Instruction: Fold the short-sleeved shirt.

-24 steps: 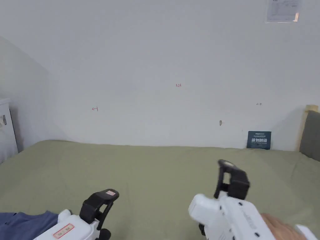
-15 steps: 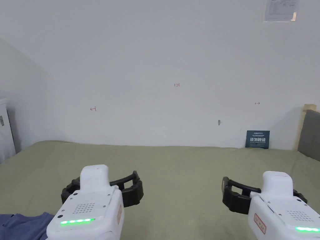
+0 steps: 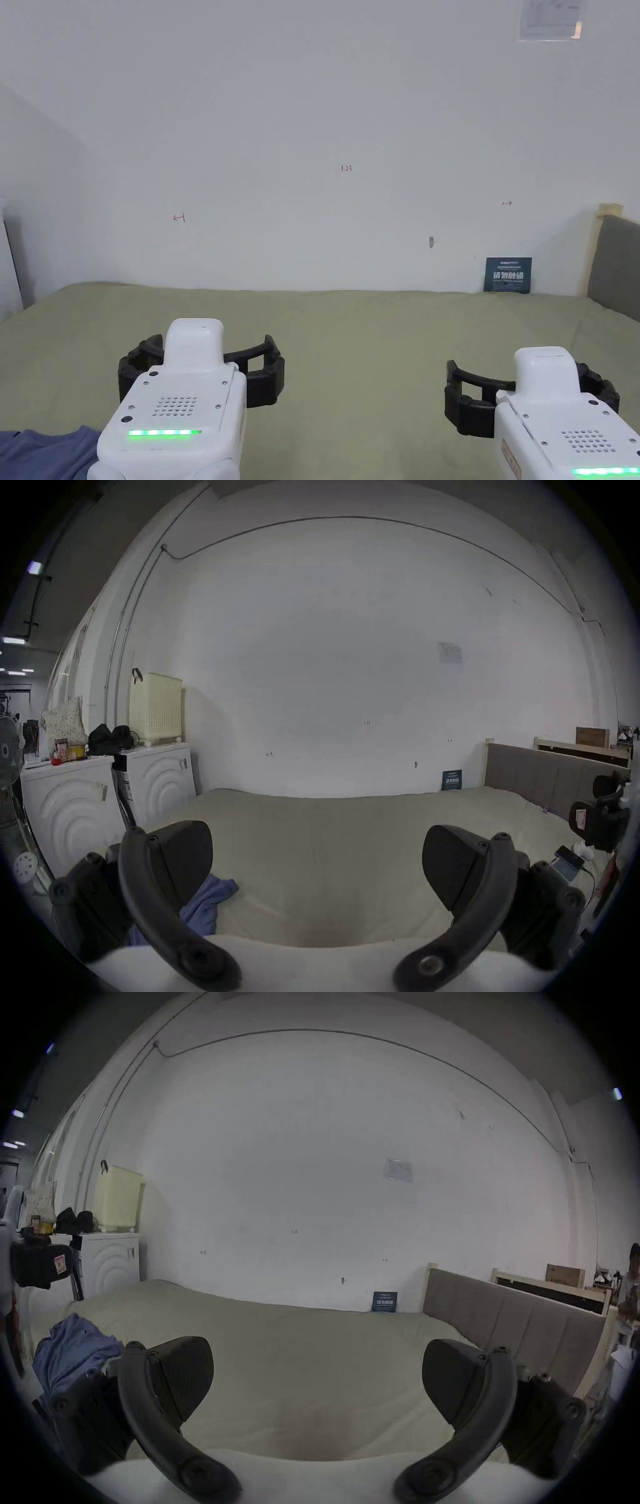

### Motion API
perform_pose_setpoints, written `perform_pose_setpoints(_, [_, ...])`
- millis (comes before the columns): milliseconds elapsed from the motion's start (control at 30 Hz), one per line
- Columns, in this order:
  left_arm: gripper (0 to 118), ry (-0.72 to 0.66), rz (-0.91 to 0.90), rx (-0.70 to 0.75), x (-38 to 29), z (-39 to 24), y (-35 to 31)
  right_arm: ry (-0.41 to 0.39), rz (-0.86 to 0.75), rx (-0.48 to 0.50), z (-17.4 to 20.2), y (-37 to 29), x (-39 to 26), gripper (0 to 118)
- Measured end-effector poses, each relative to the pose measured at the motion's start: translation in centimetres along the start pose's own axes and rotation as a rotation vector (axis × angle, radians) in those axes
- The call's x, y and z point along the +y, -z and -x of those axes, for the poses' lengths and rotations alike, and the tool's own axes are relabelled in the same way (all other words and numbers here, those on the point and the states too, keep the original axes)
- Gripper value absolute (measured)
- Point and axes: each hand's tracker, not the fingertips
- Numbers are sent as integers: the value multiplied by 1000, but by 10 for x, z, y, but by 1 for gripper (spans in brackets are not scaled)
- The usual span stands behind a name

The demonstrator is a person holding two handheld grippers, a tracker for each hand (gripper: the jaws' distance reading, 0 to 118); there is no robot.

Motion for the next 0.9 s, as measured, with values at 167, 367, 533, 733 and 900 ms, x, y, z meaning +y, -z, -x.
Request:
perform_pose_setpoints(167, [118,5,29,-3,0,1,-1,12,31,-24,2,-2,4,117])
perform_pose_setpoints(367, [0,13,39,9,-3,0,-1,-35,36,-58,12,-2,5,1])
perform_pose_setpoints(533, [0,10,64,-17,-6,4,0,4,25,-62,9,1,2,1])
perform_pose_setpoints(733, [0,-8,83,-19,-8,9,0,6,51,-55,12,3,0,1])
perform_pose_setpoints(900, [0,-15,116,18,-8,35,-1,9,65,11,31,10,-1,1])
